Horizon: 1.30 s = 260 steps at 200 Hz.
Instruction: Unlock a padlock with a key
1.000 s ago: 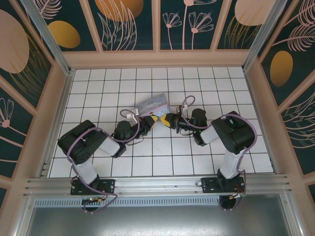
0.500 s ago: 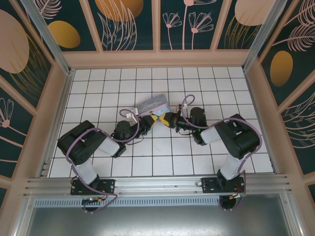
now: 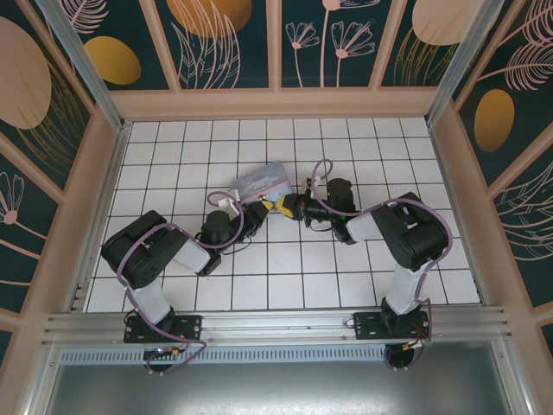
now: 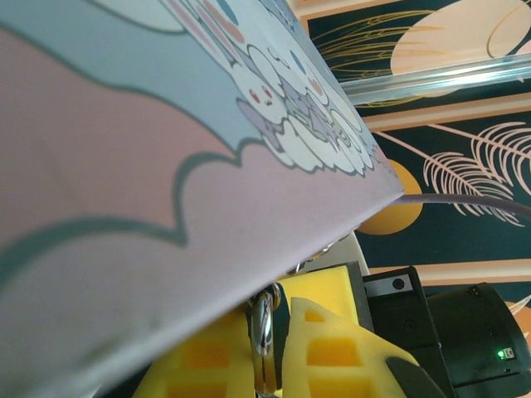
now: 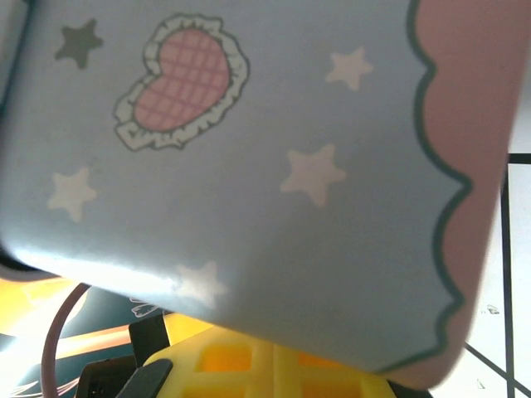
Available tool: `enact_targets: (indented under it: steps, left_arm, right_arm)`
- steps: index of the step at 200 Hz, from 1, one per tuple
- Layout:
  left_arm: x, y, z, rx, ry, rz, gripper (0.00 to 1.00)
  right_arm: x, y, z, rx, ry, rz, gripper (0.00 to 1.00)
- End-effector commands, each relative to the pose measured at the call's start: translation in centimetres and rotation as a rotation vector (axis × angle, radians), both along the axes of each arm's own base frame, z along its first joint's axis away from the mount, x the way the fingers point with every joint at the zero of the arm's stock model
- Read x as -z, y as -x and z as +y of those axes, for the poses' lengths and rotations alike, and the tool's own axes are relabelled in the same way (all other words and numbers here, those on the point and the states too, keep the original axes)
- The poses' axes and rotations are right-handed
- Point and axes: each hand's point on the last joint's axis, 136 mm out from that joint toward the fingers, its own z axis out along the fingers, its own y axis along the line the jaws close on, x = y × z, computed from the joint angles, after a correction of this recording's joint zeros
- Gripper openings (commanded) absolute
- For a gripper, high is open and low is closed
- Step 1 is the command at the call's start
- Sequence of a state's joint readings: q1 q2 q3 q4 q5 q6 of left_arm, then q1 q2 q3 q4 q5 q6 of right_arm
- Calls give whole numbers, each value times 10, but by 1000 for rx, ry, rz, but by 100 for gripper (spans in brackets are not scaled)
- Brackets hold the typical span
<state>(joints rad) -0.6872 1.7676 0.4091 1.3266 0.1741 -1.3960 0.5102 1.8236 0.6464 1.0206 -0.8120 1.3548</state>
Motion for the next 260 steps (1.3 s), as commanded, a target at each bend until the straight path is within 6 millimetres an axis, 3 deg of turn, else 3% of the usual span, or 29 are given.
enact_targets:
  steps: [1,25,49,54,90,143,260]
  left_arm:
    - [-2,63,-57,351,-27,-7,0]
    - [9,55,-53,315,-91,-3,0]
    - [18,50,-51,294,-142,8,0]
    - [20,49,-51,290,-152,8,0]
    - [32,43,-48,278,-211,22,0]
    - [41,41,-47,302,-267,0,0]
    - [63,37,-37,352,-358,16,0]
  right_arm:
    - [-37,12,21,-93,-72,-160,0]
    - [-35,13,18,-86,-52,-164,3]
    - [-28,18,12,-72,-22,-161,20]
    - [-26,11,3,-44,-13,-155,24]
    - [-11,21,-10,-28,28,-134,49]
    - [8,37,-35,10,134,-136,72]
    - [-9,32,-69,63,466,-356,75]
